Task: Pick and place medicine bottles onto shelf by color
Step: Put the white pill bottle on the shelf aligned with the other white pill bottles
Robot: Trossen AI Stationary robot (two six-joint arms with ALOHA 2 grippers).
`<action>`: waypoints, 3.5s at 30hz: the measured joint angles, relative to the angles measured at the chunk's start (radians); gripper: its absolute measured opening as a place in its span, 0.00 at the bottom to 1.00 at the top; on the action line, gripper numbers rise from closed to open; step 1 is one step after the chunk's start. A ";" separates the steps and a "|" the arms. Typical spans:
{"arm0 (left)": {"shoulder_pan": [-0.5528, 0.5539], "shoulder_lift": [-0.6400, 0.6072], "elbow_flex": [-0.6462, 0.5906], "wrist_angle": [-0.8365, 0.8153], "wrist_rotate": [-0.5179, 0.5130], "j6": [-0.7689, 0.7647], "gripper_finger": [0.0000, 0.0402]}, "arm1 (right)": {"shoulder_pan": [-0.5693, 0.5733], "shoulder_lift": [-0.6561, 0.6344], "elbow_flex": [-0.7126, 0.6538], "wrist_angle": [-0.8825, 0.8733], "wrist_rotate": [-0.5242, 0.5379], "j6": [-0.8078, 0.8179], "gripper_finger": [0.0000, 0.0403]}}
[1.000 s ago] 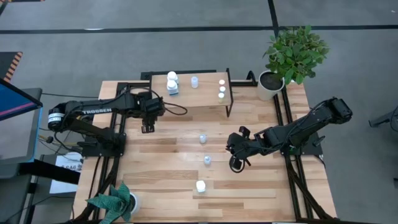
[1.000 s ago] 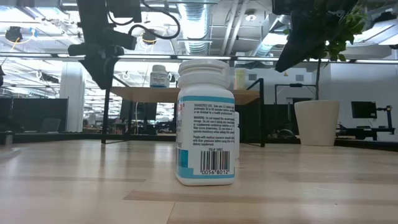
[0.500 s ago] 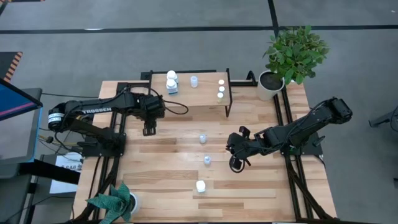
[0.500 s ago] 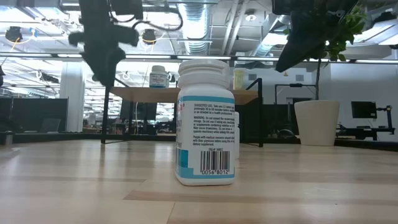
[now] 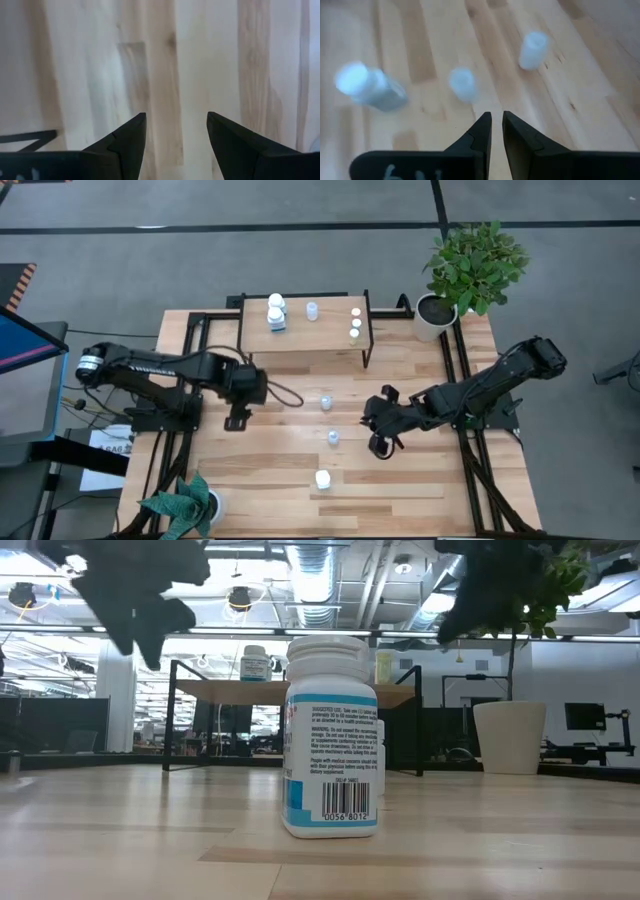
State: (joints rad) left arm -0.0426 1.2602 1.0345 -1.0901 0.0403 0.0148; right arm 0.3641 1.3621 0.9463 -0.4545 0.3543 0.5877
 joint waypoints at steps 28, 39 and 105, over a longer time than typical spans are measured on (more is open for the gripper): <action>-0.050 -0.038 -0.071 0.079 -0.002 -0.046 0.49 | 0.014 0.321 0.001 0.398 -0.526 -0.086 0.55; -0.052 -0.037 -0.071 0.109 -0.058 -0.030 0.49 | 0.208 0.512 0.104 0.620 -0.410 0.087 0.42; -0.053 -0.037 -0.070 0.113 -0.074 0.070 0.49 | -0.149 0.764 0.569 0.095 -0.016 -0.174 0.06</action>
State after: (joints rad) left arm -0.0951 1.2236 0.9646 -0.9771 -0.0338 0.0853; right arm 0.2150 2.1256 1.5154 -0.3596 0.3382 0.4134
